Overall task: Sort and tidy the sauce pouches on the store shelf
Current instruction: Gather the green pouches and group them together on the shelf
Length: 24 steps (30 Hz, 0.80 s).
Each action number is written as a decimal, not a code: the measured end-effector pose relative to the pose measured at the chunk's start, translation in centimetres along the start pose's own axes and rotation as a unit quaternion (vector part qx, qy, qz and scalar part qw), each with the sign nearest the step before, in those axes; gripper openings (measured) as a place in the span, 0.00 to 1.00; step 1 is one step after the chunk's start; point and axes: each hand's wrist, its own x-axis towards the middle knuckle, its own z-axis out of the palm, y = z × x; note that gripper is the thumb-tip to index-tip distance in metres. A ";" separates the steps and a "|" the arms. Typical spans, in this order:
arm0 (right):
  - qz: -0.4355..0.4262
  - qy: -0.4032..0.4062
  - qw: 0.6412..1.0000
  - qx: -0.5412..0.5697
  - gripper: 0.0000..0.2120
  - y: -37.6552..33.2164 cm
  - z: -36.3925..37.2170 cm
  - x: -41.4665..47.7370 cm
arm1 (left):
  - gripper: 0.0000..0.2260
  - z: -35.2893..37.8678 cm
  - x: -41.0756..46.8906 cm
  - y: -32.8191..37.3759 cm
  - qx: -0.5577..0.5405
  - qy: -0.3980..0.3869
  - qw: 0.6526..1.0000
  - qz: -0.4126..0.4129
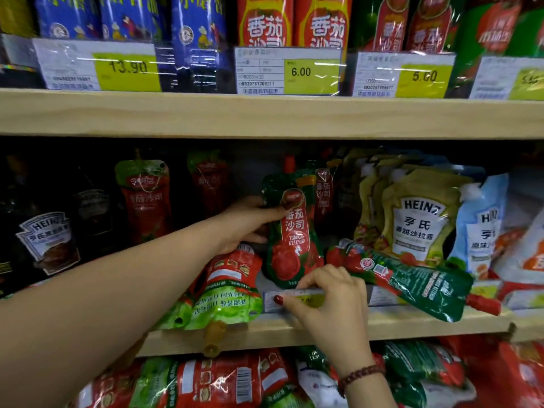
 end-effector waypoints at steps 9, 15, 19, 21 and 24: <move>-0.008 -0.005 1.000 0.004 0.14 0.4 0.1 0.1 | 0.17 1.6 1.2 -1.0 0.070 0.000 0.998 -0.005; -0.020 0.005 1.000 0.012 0.15 0.6 0.2 0.3 | 0.22 1.3 3.8 -0.3 -0.010 0.041 0.999 -0.013; -0.023 0.004 1.000 0.015 0.14 0.8 0.3 0.3 | 0.23 2.6 6.3 0.6 -0.004 0.033 0.999 -0.011; -0.025 0.009 1.000 0.014 0.14 0.9 0.4 0.3 | 0.25 3.7 7.4 0.3 -0.005 0.027 1.000 -0.015; -0.027 0.017 0.999 0.016 0.14 1.0 0.6 0.3 | 0.27 5.5 8.6 -0.7 -0.014 0.013 1.000 -0.025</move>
